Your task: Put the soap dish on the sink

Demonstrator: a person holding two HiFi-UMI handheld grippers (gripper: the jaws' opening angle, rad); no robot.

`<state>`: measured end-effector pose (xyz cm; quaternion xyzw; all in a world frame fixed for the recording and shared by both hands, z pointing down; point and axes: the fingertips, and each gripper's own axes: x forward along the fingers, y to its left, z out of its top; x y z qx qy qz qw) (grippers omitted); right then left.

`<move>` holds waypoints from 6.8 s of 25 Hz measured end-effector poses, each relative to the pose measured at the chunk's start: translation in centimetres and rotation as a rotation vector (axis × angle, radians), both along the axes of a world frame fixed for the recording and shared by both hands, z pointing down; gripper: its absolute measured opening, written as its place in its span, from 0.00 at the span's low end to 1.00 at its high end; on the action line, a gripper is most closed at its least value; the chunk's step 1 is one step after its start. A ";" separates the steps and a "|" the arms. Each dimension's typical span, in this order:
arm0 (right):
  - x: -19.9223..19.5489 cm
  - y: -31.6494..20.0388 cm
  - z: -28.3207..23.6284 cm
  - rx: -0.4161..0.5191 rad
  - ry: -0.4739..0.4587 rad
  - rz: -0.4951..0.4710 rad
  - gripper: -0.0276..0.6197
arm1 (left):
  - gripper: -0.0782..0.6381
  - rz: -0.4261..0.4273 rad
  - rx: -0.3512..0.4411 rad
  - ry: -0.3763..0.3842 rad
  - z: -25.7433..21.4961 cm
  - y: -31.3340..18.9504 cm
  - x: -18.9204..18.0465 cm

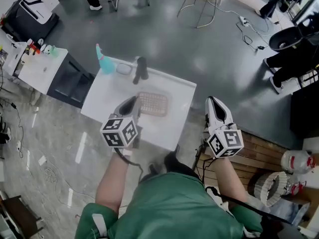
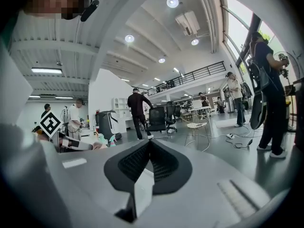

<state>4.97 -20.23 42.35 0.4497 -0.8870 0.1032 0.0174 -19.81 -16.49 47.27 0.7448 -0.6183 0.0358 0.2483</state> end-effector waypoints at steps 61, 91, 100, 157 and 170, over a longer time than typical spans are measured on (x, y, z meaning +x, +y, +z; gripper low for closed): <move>6.5 -11.9 11.7 -0.233 0.034 0.223 0.05 | 0.17 0.163 -0.420 -0.117 24.1 -21.3 7.2; 4.7 -10.0 7.8 -0.155 0.028 0.177 0.05 | 0.22 0.171 -0.130 -0.113 11.1 -20.4 7.6; 4.3 -8.8 3.6 -0.071 0.007 0.168 0.05 | 0.17 0.154 0.057 -0.092 1.5 -17.2 7.0; 1.9 -5.2 -13.8 0.315 -0.002 0.116 0.05 | 0.11 0.173 0.557 -0.301 -20.4 -7.8 7.6; 1.9 -5.6 -13.6 0.335 0.006 0.096 0.05 | 0.11 0.177 0.557 -0.303 -19.6 -8.5 7.8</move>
